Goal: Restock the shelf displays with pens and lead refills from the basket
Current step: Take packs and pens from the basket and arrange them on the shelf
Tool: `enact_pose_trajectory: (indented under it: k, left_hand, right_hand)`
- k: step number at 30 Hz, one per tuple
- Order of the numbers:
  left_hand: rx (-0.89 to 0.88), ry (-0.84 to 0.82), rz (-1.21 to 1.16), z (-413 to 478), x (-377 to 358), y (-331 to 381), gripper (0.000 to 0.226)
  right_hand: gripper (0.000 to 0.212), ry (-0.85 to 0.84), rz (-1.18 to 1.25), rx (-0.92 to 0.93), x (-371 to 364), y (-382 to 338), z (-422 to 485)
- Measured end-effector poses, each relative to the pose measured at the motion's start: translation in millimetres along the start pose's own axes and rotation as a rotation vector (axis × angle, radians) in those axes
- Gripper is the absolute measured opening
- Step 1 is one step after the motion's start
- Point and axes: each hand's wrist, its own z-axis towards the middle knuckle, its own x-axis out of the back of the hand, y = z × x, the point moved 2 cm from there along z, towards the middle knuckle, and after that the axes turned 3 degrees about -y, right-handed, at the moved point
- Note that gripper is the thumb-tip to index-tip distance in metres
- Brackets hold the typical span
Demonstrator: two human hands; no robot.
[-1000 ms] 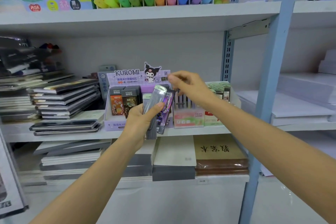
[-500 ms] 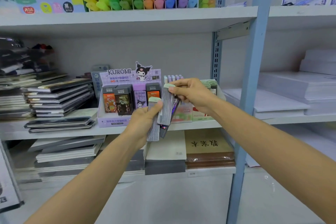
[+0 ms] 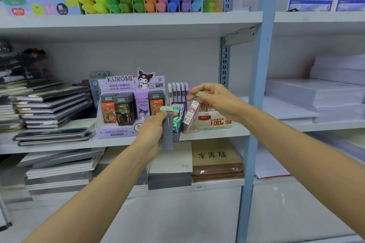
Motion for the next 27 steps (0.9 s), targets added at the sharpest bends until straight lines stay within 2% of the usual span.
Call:
enact_pose_trajectory:
  k: [5,8,10,12,17,20,23,27]
  left_hand:
    - [-0.154,-0.032,0.015,5,-9,1,0.021]
    - [-0.169,-0.03,-0.033,10,-14,2,0.025]
    - [-0.171,-0.03,-0.049,12,-17,3,0.019]
    - [-0.167,-0.015,-0.054,13,-18,3,0.012]
    - [-0.183,-0.009,-0.004,16,-17,1,0.009]
    - [-0.202,-0.019,0.019,16,-18,1,0.008]
    - [-0.216,-0.044,0.024,17,-18,1,0.017]
    - [-0.228,-0.05,0.018,20,-18,-1,0.014]
  right_hand:
    - [0.033,0.043,-0.015,-0.005,33,5,-14]
    - [0.028,0.21,-0.012,0.089,58,-1,-14]
    - [0.026,0.343,-0.065,0.155,75,-5,-12]
    - [0.022,0.403,-0.168,0.187,86,-4,-9]
    - [0.023,0.46,-0.477,0.164,90,14,-1]
    - [0.025,0.498,-0.524,0.164,90,24,4]
    - [0.025,0.446,-0.579,0.158,87,30,10]
    - [0.024,0.404,-0.671,0.18,84,31,18]
